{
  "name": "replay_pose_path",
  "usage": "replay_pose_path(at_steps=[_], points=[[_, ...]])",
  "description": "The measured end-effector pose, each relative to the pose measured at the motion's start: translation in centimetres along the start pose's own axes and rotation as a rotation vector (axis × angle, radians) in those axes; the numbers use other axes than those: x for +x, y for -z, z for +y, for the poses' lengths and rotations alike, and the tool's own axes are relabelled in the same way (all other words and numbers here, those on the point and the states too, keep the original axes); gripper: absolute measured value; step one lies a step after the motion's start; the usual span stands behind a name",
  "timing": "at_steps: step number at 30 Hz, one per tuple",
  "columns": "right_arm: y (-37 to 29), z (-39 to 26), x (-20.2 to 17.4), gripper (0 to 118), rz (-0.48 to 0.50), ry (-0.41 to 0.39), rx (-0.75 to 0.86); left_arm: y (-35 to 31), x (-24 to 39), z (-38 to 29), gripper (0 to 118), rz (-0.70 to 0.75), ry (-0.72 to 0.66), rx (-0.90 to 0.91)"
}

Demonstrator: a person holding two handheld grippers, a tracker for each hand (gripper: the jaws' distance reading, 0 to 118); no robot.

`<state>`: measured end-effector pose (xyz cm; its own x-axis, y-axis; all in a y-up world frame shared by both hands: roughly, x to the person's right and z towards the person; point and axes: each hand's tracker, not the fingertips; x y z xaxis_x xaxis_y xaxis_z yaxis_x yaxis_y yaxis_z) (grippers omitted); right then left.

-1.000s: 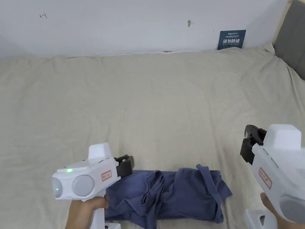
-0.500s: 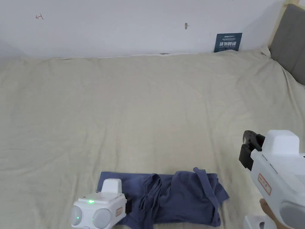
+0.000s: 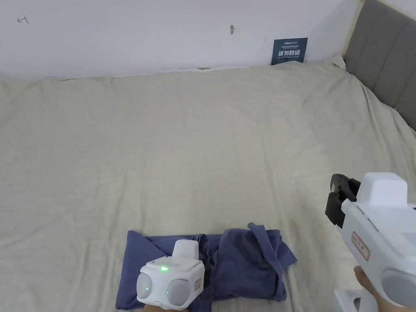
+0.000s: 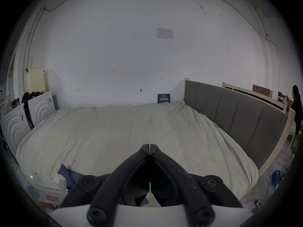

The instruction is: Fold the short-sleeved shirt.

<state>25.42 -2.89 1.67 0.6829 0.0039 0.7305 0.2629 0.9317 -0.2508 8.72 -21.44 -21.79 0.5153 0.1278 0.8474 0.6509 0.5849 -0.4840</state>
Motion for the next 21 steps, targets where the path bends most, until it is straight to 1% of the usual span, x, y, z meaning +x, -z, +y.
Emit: replay_pose_path(at_steps=[3,7,10,12,14,15,16,17,18,19,21], points=[[0.0,0.0,0.1,2,-0.002,0.001,-0.002,-1.5,-1.8,0.5,0,-0.066,-0.057,-0.016],[0.0,0.1,-0.2,2,0.007,-0.003,0.000,-5.0,-6.1,1.1,0,-0.232,-0.175,0.009],[0.3,0.2,-0.7,2,0.023,0.007,0.001,-7.1,-10.3,1.3,0,-0.318,-0.296,0.017],[0.4,0.3,-1.1,2,0.036,0.014,-0.001,-8.1,-13.1,1.3,3,-0.353,-0.375,0.038],[0.6,0.3,-1.5,2,0.045,0.011,-0.003,-8.7,-15.8,1.0,18,-0.332,-0.432,0.047],[0.7,0.3,-1.7,2,0.050,0.007,-0.006,-8.8,-17.0,0.9,30,-0.322,-0.455,0.037],[0.8,0.3,-1.9,2,0.056,0.004,-0.009,-8.7,-18.3,0.9,58,-0.312,-0.480,0.014],[0.9,0.2,-2.2,2,0.061,0.002,-0.010,-8.5,-19.2,0.8,81,-0.309,-0.495,-0.023],[1.0,0.2,-2.4,2,0.065,-0.002,-0.013,-8.3,-20.1,0.6,102,-0.305,-0.504,-0.054],[1.1,0.3,-2.6,2,0.068,-0.005,-0.016,-8.0,-20.7,0.4,117,-0.281,-0.505,-0.042],[1.3,0.2,-2.9,2,0.073,-0.007,-0.021,-7.7,-21.6,0.3,116,-0.257,-0.497,-0.041]])
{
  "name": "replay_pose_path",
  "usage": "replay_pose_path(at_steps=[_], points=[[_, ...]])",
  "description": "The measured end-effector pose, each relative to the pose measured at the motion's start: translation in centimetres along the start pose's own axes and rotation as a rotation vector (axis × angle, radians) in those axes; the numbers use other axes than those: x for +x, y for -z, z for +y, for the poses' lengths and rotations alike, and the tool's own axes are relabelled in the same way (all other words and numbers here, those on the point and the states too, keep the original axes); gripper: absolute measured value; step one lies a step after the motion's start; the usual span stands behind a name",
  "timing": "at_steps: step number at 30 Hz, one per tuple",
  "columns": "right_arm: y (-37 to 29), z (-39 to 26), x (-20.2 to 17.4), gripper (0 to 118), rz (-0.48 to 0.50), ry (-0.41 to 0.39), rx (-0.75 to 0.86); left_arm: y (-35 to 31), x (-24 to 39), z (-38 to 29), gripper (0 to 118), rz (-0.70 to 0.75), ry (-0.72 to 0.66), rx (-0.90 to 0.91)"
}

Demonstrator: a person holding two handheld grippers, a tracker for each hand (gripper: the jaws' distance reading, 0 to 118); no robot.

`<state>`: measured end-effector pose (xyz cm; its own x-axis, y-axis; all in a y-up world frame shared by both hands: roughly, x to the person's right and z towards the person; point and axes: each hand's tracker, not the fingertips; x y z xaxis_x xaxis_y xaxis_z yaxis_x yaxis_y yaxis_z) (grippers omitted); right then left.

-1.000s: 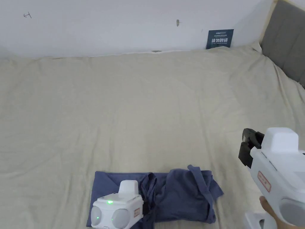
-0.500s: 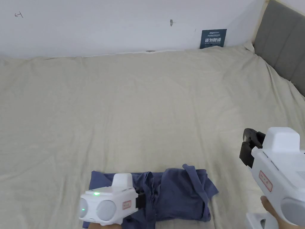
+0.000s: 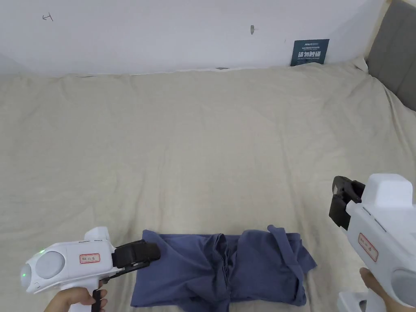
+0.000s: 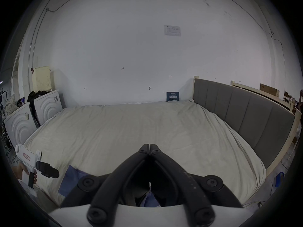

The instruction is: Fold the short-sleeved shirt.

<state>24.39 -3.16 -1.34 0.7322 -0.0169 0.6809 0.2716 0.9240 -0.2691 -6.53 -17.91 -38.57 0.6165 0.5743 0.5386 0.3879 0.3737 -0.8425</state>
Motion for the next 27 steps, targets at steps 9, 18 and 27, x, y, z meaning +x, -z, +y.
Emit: replay_pose_path(at_steps=[9,18,27], points=[[0.8,-0.3,-0.4,2,0.003,-0.005,-0.024,4.9,0.6,-0.2,88,0.110,0.118,-0.069],[1.5,-0.6,0.2,2,-0.008,0.017,-0.043,5.3,3.3,-2.0,30,0.257,0.387,-0.071],[1.6,-0.2,-0.9,2,0.020,0.017,-0.035,1.2,3.3,-1.1,7,0.139,0.265,0.010]])
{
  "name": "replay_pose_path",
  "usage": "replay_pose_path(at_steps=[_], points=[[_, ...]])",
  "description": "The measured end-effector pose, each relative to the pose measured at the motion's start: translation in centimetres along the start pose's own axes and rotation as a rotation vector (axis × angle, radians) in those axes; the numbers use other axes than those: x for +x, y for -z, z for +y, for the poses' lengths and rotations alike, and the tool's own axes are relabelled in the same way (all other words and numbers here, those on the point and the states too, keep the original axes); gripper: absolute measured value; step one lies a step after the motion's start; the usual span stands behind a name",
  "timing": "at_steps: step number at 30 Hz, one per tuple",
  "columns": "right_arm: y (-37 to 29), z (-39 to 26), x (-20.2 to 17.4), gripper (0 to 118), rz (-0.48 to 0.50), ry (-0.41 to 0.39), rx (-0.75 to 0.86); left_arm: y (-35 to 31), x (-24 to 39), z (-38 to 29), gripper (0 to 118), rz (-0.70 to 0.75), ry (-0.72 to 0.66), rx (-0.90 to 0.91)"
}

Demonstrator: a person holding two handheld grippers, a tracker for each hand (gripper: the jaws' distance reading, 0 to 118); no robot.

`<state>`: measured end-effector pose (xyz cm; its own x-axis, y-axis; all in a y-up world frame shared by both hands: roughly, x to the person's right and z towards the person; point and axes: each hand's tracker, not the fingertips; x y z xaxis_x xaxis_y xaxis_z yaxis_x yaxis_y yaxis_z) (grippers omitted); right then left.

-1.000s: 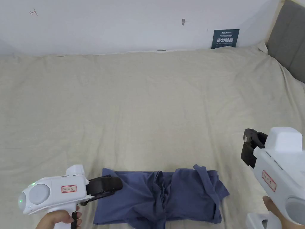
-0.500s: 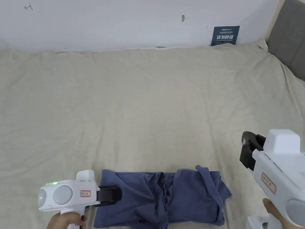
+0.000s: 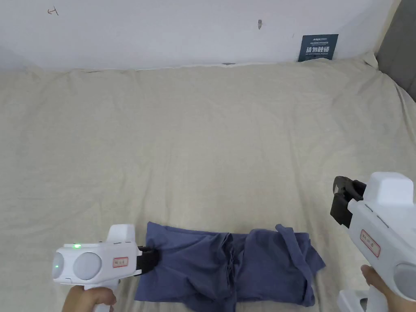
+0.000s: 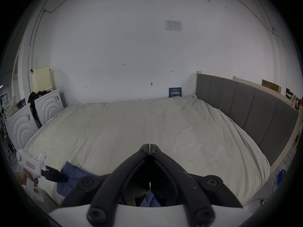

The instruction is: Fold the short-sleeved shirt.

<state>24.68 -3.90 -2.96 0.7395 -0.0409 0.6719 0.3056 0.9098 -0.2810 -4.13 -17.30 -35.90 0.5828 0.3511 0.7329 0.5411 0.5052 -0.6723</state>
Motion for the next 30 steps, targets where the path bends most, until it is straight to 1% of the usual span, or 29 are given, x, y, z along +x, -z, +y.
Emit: replay_pose_path(at_steps=[2,5,9,12,14,18,22,23,27,30], points=[[-0.1,0.2,-0.3,2,0.004,-0.005,0.007,-1.5,-1.1,0.0,7,0.001,-0.035,0.017],[-0.2,0.6,-0.7,2,0.016,-0.010,0.018,-3.6,-3.8,0.2,7,0.085,-0.041,0.038],[-0.4,0.7,-1.3,2,0.033,-0.018,0.024,-6.8,-8.1,-0.2,7,0.167,-0.150,0.052],[-0.4,0.6,-1.5,2,0.045,-0.020,0.023,-8.4,-8.2,-0.6,7,0.221,-0.159,0.044],[-0.5,0.6,-1.7,2,0.050,-0.023,0.022,-8.8,-7.3,-0.5,7,0.220,-0.158,0.045],[-0.7,0.4,-1.6,2,0.055,-0.021,0.022,-8.6,-2.7,0.9,7,0.169,-0.156,0.046],[-1.2,0.3,-0.9,2,0.051,-0.014,0.024,-7.6,3.5,2.4,7,0.062,-0.072,0.010],[-1.3,0.3,-0.7,2,0.048,-0.014,0.025,-6.6,3.7,2.7,7,0.048,-0.058,0.002],[-1.8,0.2,0.3,2,0.034,0.000,0.032,-3.6,8.9,3.6,7,-0.022,0.006,-0.040],[-2.2,0.2,1.1,2,0.021,0.011,0.035,-0.7,12.3,3.8,7,-0.033,0.035,-0.085]])
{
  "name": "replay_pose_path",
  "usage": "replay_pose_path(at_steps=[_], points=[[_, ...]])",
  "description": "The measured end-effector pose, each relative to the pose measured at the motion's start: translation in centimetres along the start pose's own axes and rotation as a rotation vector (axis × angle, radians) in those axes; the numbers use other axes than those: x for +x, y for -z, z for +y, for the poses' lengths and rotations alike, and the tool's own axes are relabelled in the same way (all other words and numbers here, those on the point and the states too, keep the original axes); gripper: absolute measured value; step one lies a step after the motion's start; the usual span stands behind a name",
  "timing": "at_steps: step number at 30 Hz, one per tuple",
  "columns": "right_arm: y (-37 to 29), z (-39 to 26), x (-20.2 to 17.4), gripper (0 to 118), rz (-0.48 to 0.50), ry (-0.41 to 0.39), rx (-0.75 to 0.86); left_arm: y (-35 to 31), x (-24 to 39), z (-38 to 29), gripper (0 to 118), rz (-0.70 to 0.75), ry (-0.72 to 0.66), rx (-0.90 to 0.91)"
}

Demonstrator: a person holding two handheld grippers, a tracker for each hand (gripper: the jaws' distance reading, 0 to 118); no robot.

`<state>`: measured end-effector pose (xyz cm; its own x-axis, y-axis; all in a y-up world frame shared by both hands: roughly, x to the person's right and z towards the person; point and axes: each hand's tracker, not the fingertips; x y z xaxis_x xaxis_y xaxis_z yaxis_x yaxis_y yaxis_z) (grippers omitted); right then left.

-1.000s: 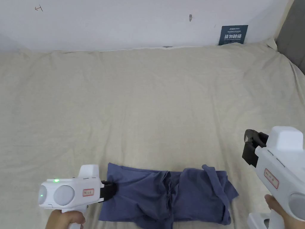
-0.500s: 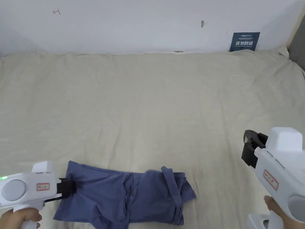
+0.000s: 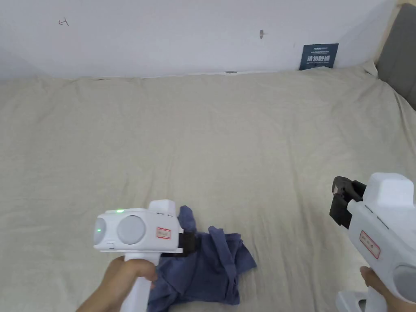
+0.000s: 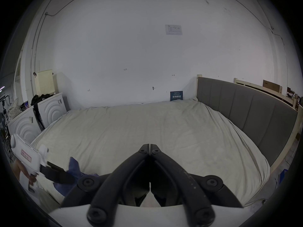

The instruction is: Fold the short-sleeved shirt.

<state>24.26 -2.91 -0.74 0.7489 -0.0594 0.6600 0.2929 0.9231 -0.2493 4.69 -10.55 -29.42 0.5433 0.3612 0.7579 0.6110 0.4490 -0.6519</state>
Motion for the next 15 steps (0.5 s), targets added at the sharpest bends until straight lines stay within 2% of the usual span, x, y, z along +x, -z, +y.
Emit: replay_pose_path(at_steps=[6,8,9,10,11,12,13,15], points=[[-0.7,-0.1,1.6,2,-0.035,0.011,0.003,6.3,4.5,-0.4,7,0.029,0.067,-0.095],[-0.9,-0.3,2.0,2,-0.046,0.019,0.004,7.7,5.2,-0.5,15,0.066,0.110,-0.099],[-1.0,-0.3,2.2,2,-0.050,0.022,0.004,8.2,5.5,-0.6,29,0.085,0.113,-0.103],[-1.1,-0.3,2.4,2,-0.054,0.024,0.004,8.5,5.6,-0.6,63,0.078,0.103,-0.098],[-1.2,-0.4,2.5,2,-0.056,0.025,0.003,8.5,5.6,-0.6,86,0.075,0.088,-0.096],[-1.3,-0.4,2.6,2,-0.060,0.024,0.002,8.3,5.7,-0.6,103,0.069,0.068,-0.089],[-1.3,-0.5,2.7,2,-0.063,0.023,0.000,7.9,6.0,-0.7,112,0.052,0.062,-0.076],[-1.3,-0.6,2.9,2,-0.068,0.025,-0.003,6.5,6.1,-0.8,111,0.003,0.067,-0.009]])
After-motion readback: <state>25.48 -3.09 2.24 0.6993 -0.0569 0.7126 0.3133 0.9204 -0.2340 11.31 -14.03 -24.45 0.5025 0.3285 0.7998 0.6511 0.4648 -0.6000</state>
